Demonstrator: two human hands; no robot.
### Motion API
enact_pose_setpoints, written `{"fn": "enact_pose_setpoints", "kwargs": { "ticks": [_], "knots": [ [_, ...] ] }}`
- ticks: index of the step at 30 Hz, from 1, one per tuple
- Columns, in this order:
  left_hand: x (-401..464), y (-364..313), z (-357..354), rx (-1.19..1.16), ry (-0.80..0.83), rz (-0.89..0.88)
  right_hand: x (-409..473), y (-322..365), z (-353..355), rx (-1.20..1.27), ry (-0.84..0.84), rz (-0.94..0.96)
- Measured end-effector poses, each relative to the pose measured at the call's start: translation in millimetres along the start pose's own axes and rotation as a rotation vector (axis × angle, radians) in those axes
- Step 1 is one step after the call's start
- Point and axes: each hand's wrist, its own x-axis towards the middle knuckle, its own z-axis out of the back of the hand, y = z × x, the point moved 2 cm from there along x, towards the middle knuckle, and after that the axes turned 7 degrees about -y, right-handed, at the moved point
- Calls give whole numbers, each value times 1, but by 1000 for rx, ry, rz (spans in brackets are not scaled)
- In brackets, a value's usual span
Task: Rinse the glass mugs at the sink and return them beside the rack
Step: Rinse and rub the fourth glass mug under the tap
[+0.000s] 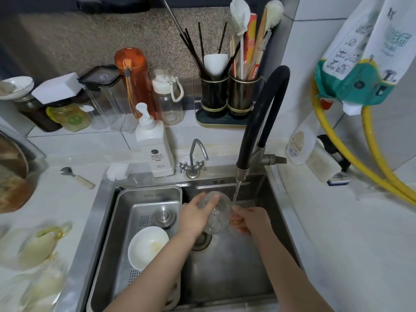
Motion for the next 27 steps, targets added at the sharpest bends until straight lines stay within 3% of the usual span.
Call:
{"fn": "enact_pose_setpoints", "kwargs": {
  "ticks": [5,11,14,18,22,27],
  "knots": [
    [-1,2,3,80,82,-1,-3,-6,6,-27,-8,-20],
    [-5,2,5,-34,290,-85,-18,-7,24,-64,-33,194],
    [-4,-2,9,-14,297,-206,-25,7,26,-99,-4,315],
    [-17,-26,-5,-187,300,-303,-24,8,41,5,-34,353],
    [-22,-12,-18,-202,381,-334,-29,-17,51,60,-100,345],
    [-9,-15,-1,-242,359,-311,-27,0,40,140,-38,373]
  ]
}}
